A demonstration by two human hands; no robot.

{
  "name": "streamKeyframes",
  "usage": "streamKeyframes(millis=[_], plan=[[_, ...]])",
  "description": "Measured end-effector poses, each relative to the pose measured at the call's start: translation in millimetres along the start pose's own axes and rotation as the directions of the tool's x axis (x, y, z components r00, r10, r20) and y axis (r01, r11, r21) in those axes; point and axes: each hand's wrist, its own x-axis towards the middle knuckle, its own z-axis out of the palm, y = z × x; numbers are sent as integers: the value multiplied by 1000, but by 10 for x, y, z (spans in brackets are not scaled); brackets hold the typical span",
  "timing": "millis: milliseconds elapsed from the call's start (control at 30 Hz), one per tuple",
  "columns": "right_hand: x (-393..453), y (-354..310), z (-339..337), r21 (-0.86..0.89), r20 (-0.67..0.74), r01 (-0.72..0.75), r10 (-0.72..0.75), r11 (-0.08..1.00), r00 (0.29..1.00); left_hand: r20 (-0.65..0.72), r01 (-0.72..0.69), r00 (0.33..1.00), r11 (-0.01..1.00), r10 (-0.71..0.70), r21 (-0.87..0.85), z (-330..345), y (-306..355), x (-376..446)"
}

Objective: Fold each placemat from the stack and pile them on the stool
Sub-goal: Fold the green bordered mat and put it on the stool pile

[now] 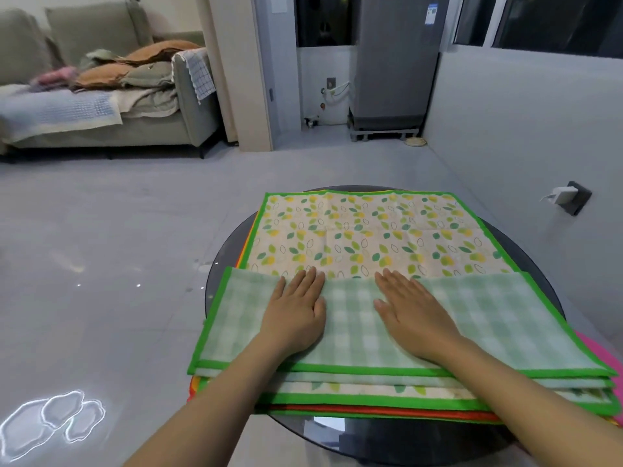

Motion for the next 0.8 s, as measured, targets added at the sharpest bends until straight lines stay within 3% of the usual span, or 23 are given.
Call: streamKeyframes(millis=[233, 467, 667, 800], plan=[[20, -5, 16, -22, 7, -8, 8, 1000, 1000, -26, 184, 983, 982, -183, 48, -109, -533, -154], [37, -80, -7, 10, 2, -26, 26, 1000, 1000, -5, 186, 982, 975, -187, 123, -247, -504, -110], [0, -461, -21, 214, -76, 181, -168, 960, 983, -100, 149, 985, 984, -139, 102, -448, -598, -11], [5, -610, -6, 155, -4, 205, -207, 966, 978, -151, 196, 972, 977, -182, 84, -522, -675, 43]])
